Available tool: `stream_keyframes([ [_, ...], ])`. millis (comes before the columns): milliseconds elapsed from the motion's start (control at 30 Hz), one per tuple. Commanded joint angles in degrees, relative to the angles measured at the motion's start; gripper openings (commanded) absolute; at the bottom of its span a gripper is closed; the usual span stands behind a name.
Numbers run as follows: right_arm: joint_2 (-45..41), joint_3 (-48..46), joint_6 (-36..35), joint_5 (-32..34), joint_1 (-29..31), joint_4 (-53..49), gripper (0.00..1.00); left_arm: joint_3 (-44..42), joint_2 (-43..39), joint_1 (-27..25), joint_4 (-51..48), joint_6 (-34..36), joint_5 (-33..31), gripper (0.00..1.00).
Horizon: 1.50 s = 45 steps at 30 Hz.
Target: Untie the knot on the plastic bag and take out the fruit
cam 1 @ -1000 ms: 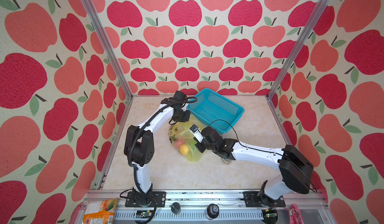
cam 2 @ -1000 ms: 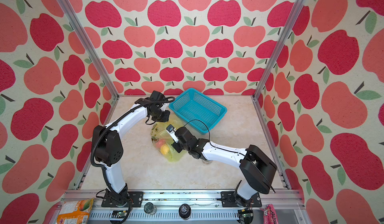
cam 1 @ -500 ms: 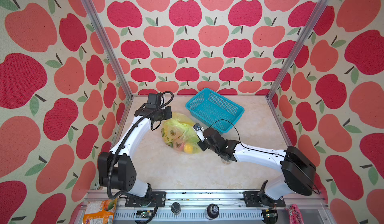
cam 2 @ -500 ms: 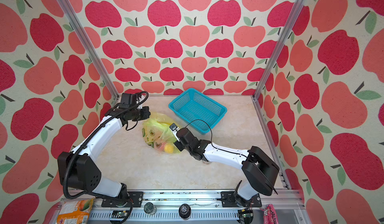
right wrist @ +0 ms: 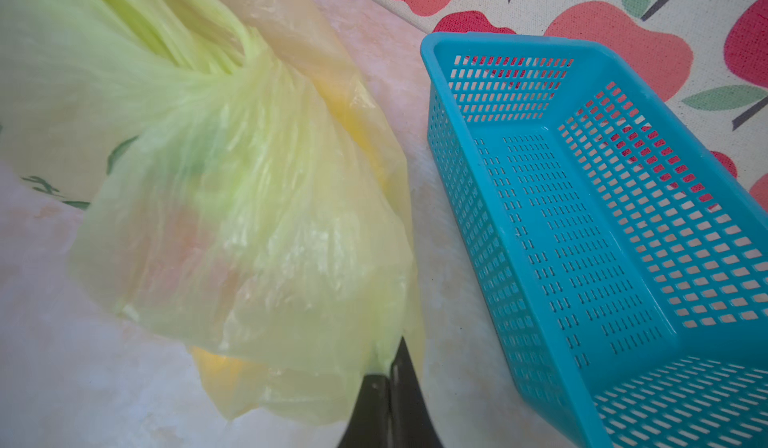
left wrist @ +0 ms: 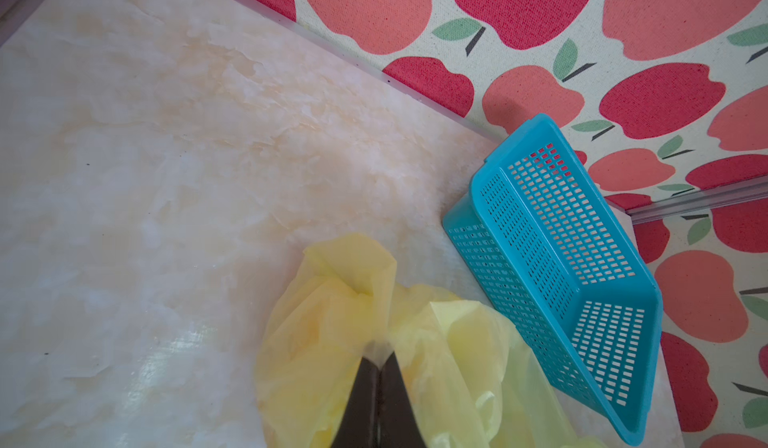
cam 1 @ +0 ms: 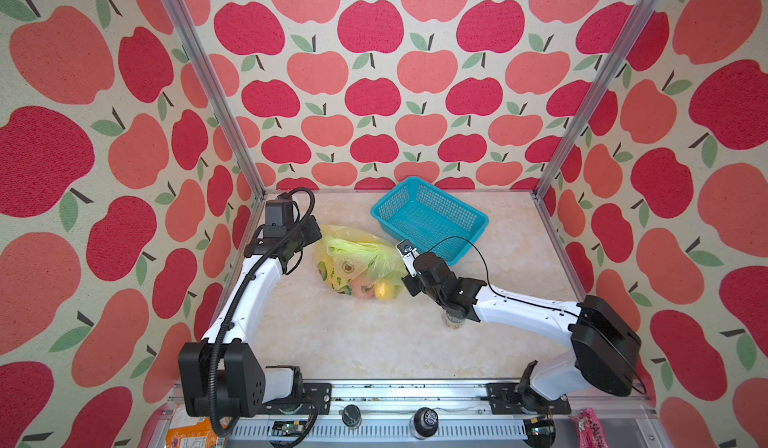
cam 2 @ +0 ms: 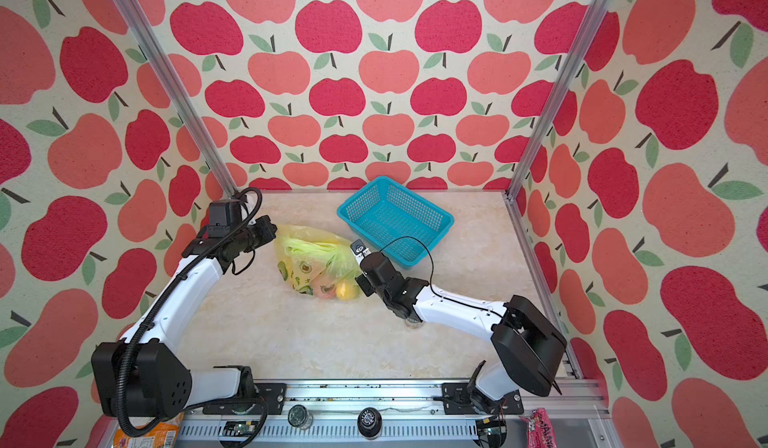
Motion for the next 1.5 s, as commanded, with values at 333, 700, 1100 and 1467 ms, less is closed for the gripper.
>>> stream_keyframes([
  [333,-4.0,-3.4,8.4,2.5,-4.6,-1.2,0.0,-7.8,-5.7,8.4,11.6,-8.3,4.1,0.0],
  [700,-6.2,-6.5,16.0,-2.0,-10.3,-1.4,0.0,-10.5,-7.5,11.7,14.1,-11.1,5.8,0.0],
  [1100,-7.7,-8.6,19.9,-3.8,-11.2,-0.1,0.0,-12.4,-8.3,13.7,15.9,-13.0,7.0,0.0],
  [1467,-12.4,-10.7,8.7,-2.4,-4.9,7.1,0.55,-11.6,-5.2,12.1,15.8,-13.0,8.6,0.0],
])
